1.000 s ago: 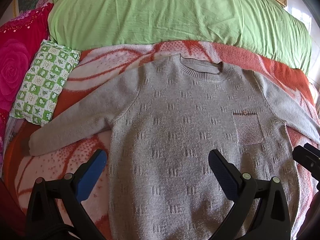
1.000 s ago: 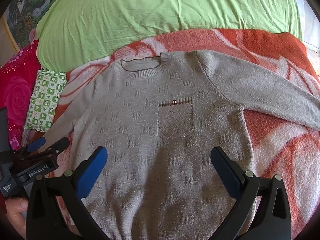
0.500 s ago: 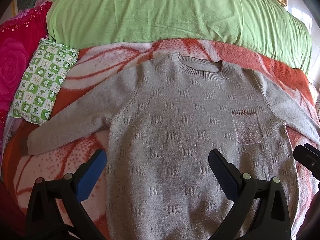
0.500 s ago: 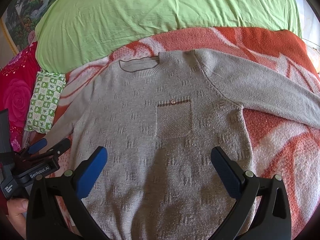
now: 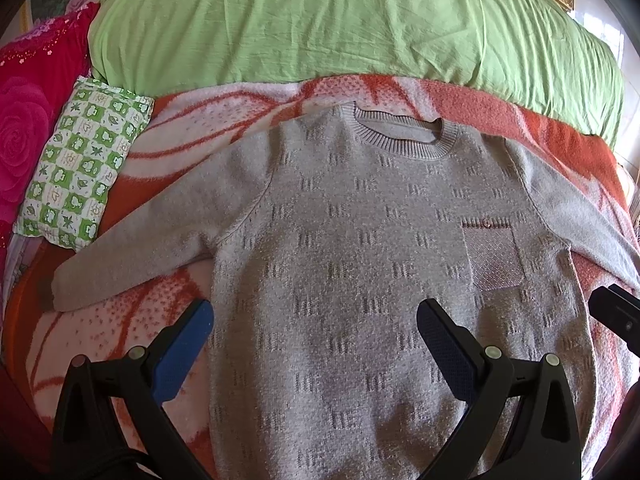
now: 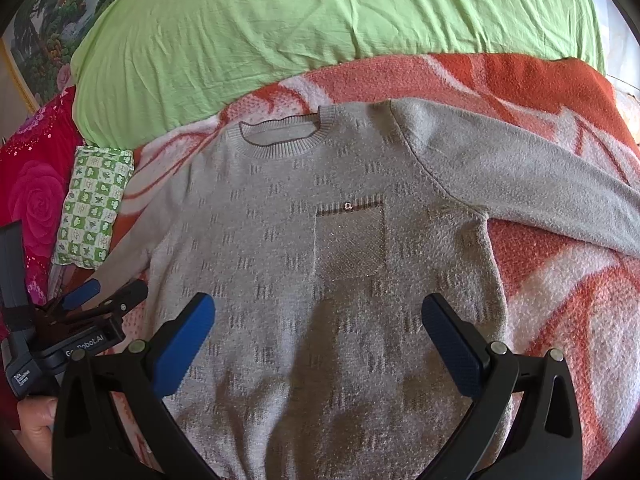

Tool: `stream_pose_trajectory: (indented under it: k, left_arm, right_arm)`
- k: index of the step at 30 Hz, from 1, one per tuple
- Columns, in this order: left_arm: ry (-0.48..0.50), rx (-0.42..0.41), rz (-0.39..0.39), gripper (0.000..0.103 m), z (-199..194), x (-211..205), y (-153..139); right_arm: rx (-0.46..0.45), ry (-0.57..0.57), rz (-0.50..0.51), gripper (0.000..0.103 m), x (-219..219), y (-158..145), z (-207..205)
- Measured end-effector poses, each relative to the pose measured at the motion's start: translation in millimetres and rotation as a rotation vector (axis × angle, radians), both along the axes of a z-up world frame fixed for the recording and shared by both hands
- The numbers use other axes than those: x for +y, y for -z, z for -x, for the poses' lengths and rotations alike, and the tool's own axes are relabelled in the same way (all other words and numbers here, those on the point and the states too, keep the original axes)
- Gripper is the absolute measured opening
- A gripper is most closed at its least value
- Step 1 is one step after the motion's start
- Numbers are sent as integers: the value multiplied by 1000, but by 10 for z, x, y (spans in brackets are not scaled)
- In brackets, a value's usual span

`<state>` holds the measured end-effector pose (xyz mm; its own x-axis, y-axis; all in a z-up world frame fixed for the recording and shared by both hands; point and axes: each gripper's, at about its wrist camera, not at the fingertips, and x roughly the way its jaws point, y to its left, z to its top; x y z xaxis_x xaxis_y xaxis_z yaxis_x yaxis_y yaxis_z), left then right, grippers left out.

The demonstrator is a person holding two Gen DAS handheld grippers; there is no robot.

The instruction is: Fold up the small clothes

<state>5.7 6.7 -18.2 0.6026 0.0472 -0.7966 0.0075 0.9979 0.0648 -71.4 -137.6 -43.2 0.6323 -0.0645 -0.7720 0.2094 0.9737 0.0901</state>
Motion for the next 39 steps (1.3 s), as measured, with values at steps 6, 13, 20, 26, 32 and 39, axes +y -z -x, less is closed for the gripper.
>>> stream_pose_trajectory:
  k: [6,13,20,26,32,39]
  left_arm:
    - [5,16,2,102,-57,-13,23]
    - [12,59,16,102,-236,-68,169]
    - [39,102,22,101,-562,-301,328]
    - [50,168,67,96,-988,-601,486]
    - [59,198,56,95,-1313,-850,663]
    - [50,228,85,95,-1408,-849,833]
  right_arm:
    - [-6,8,-11,103,-73,-10,-16]
    - [-32,160,-78,103,-690,7,132]
    - [-75,476,-148,103,-1841,-57,640]
    - [-149,744,-195,102,-2769,-116,1130]
    - [-244,947,-317,83,-3638,-4,1522]
    - [-370,968,-325,10,-3918,-15,1461]
